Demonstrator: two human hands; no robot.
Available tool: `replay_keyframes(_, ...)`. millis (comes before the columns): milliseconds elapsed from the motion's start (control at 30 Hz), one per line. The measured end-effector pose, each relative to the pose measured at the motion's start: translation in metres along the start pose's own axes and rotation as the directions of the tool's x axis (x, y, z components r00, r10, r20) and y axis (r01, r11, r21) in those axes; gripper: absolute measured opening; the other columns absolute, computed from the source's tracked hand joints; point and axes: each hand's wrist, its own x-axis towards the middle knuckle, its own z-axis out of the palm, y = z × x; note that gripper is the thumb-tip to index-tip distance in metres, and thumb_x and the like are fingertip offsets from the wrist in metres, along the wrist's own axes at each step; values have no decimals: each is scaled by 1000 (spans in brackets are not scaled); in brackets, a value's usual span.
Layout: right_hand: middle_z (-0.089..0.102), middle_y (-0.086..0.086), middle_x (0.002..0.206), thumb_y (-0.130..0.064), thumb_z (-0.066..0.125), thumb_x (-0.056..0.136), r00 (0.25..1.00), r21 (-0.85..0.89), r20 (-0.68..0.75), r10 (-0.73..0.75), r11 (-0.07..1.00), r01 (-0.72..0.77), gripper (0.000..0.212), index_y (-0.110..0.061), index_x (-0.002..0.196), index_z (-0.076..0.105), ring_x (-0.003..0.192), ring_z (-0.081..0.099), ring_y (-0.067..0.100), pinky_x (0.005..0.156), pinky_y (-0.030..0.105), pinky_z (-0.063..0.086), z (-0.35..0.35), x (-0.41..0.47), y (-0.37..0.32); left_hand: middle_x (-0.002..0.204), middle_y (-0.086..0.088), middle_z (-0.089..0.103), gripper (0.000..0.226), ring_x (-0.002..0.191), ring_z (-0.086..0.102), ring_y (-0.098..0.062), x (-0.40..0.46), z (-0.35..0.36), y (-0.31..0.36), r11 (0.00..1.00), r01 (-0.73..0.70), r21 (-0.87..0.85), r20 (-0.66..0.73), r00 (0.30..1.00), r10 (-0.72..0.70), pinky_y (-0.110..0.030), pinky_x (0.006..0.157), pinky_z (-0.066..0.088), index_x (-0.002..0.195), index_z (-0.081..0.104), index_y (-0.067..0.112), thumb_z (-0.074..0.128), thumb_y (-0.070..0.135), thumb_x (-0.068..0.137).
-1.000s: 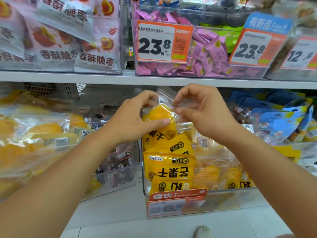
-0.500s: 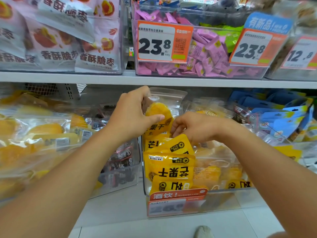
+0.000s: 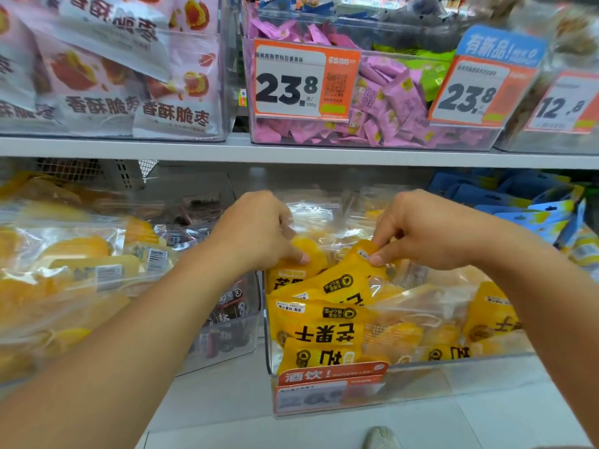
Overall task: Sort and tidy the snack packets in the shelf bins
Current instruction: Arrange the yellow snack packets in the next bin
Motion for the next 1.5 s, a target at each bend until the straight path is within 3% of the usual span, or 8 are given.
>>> replay_keyframes(200, 65, 7, 74, -35, 66, 92, 999, -55, 39, 1, 998, 1, 26, -17, 74, 69, 73, 60, 23, 67, 39, 51, 26, 13, 1, 148, 4, 40, 123, 135, 36, -26, 0, -3, 9, 990, -40, 132, 58, 998, 33, -46, 108, 41, 151, 32, 30, 98, 45, 48)
replay_keyframes(333, 69, 7, 85, -41, 62, 96, 981, 77, -129, 147, 987, -138, 27, -15, 99, 71, 78, 65, 22, 66, 30, 44, 30, 29, 7, 141, 4, 42, 107, 131, 38, -26, 3, -3, 10, 980, -45, 193, 90, 996, 28, -46, 106, 42, 144, 40, 36, 94, 49, 52)
replay_keyframes(500, 57, 8, 127, -36, 73, 87, 954, -154, -238, 179, 963, -220, 57, -24, 139, 53, 116, 57, 27, 93, 34, 44, 35, 46, 14, 132, 5, 48, 64, 124, 44, -24, 4, 5, 7, 977, -104, 184, 19, 995, 102, -47, 101, 44, 119, 52, 29, 81, 58, 70)
replay_keyframes(733, 66, 0, 98, -35, 81, 72, 916, -177, -224, 332, 911, -373, 34, -26, 103, 70, 92, 65, 25, 73, 32, 51, 37, 62, 16, 128, 4, 53, 41, 119, 48, -23, 6, 0, 6, 969, -58, 241, -35, 997, 69, -43, 96, 46, 104, 72, 21, 78, 53, 79)
replay_keyframes(900, 59, -2, 74, -34, 89, 69, 913, -155, -209, 352, 909, -386, 33, -20, 78, 60, 80, 61, 24, 68, 32, 47, 35, 65, 18, 80, 4, 62, 27, 73, 59, -15, 8, -5, -3, 996, 36, 87, -50, 998, -32, -34, 68, 45, 65, 67, 21, 83, 39, 79)
replay_keyframes(1067, 61, 2, 78, -31, 79, 82, 929, -358, -315, 192, 883, -304, 21, -19, 77, 63, 81, 63, 27, 67, 32, 44, 30, 34, 12, 92, 5, 56, 24, 88, 55, -19, 9, -3, -8, 997, 31, 74, -52, 998, -28, -35, 78, 45, 83, 64, 25, 85, 34, 77)
replay_keyframes(1233, 64, 3, 89, -28, 58, 97, 942, -391, -326, 77, 897, -208, 10, -24, 91, 66, 84, 63, 30, 68, 36, 49, 27, 15, -1, 131, 1, 47, 77, 124, 44, -24, 7, -2, -5, 1000, -30, 3, 72, 997, 29, -44, 104, 42, 124, 53, 37, 93, 45, 59)
replay_keyframes(1500, 70, 2, 91, -20, 57, 99, 815, -194, -560, -150, 980, 46, 11, -16, 99, 66, 85, 64, 28, 79, 45, 50, 2, -2, -13, 133, 3, 52, 77, 128, 45, -24, 14, 2, -8, 999, -14, -30, 32, 999, 15, -38, 102, 42, 121, 55, 35, 96, 39, 56)
